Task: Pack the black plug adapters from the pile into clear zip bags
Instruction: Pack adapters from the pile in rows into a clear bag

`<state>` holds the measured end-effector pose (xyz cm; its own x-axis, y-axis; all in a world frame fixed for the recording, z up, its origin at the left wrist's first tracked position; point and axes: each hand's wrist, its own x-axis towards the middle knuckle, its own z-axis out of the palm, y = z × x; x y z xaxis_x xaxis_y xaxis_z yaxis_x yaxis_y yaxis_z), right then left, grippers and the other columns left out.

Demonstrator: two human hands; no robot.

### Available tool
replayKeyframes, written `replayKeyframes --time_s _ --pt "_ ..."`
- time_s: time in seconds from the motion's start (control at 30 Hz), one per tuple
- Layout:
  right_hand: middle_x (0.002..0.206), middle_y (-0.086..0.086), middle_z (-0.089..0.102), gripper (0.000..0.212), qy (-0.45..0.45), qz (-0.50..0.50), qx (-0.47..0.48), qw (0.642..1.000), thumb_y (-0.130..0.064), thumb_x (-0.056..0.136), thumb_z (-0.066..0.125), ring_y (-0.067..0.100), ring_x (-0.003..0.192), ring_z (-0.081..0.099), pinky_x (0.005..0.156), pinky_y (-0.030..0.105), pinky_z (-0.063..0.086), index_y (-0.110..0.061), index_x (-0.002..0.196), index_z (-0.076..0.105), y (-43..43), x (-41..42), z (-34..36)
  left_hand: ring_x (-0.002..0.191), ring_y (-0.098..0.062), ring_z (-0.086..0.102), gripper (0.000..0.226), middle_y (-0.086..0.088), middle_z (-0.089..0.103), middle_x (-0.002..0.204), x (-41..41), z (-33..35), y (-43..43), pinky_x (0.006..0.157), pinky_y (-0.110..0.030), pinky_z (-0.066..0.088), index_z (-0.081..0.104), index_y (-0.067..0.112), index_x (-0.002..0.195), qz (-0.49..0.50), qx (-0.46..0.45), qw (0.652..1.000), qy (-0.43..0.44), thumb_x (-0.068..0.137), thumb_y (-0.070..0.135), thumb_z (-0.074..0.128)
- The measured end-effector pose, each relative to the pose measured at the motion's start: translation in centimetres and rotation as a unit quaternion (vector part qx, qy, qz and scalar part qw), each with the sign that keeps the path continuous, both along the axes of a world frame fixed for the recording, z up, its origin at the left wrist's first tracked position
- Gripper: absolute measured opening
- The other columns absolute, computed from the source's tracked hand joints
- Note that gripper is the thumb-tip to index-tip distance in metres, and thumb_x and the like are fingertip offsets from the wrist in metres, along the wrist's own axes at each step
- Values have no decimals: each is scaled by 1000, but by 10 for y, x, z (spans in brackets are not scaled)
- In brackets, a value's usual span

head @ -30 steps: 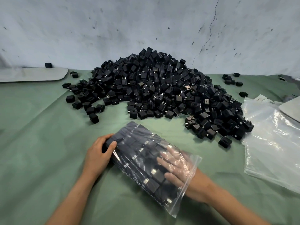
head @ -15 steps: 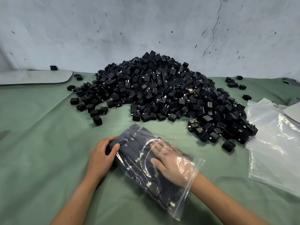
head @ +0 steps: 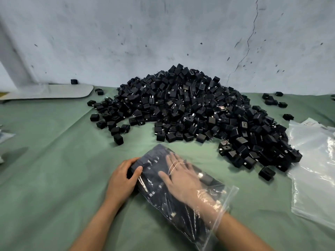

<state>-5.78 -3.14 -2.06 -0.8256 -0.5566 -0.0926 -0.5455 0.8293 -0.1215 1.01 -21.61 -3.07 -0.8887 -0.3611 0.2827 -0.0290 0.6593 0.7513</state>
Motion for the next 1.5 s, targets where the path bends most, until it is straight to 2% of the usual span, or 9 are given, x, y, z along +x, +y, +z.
replayKeyframes --time_s 0.17,0.37,0.47,0.6,0.7,0.87,1.03,1.27,1.5 --pt "151 -6 -23 72 1 12 0 1000 -64 92 2 10 137 -23 111 37 -18 -20 148 -16 -7 -8 0 103 -10 57 25 10 63 110 -1 -2 0 90 -27 41 63 22 117 6 7 1000 7 93 23 62" --pt "155 -8 -15 77 0 4 -18 1000 -67 89 -2 10 144 -13 112 37 -11 -22 149 -15 -8 -11 -2 104 -12 58 23 15 61 106 -1 -3 -1 89 -27 41 63 27 115 13 9 1000 11 92 23 63" --pt "156 -9 -13 78 -1 2 -35 999 -68 87 -4 10 144 -11 113 37 -11 -22 150 -13 -8 -10 -3 105 -15 60 24 10 65 108 -1 4 -2 89 -29 44 64 25 115 19 24 999 -16 92 26 63" --pt "153 -11 -15 74 -4 7 -41 999 -67 88 -4 7 142 -15 118 39 -9 -25 149 -10 -6 -8 -4 116 -18 57 44 2 61 129 -21 28 -2 103 -41 42 54 26 134 40 -91 988 -116 94 45 54" --pt "151 -15 -17 68 -11 1 -44 999 -65 92 0 6 142 -14 117 38 -11 -28 149 -9 -5 -8 -2 126 -22 51 49 -3 54 140 -47 45 10 103 -36 39 42 26 144 -5 -101 983 -153 98 41 50" --pt "155 -15 -12 65 -1 1 -54 999 -61 96 4 8 144 -8 112 36 -11 -29 151 -7 -6 -8 -1 128 -23 49 47 -2 51 143 -72 40 23 103 -35 41 38 29 147 -64 -173 964 -193 102 39 41" --pt "158 -9 -4 65 5 0 -79 997 -57 97 6 10 146 -2 115 36 -2 -23 152 -2 -8 -13 0 124 -18 51 49 5 50 142 -66 28 23 95 -34 46 29 35 149 -43 -254 952 -166 102 45 35" --pt "155 -11 -18 65 16 -3 -97 995 -57 98 7 4 140 -18 113 32 -10 -24 150 -12 -9 -7 -5 118 -20 56 55 2 58 135 -66 24 24 90 -34 47 26 32 151 -2 -238 959 -154 100 50 36" --pt "157 -10 -8 73 -10 10 -57 998 -66 93 7 12 145 -8 113 38 -6 -24 152 -5 -6 -8 6 113 -17 59 51 5 61 129 -68 22 25 89 -34 49 34 34 147 8 -244 958 -152 99 50 38"
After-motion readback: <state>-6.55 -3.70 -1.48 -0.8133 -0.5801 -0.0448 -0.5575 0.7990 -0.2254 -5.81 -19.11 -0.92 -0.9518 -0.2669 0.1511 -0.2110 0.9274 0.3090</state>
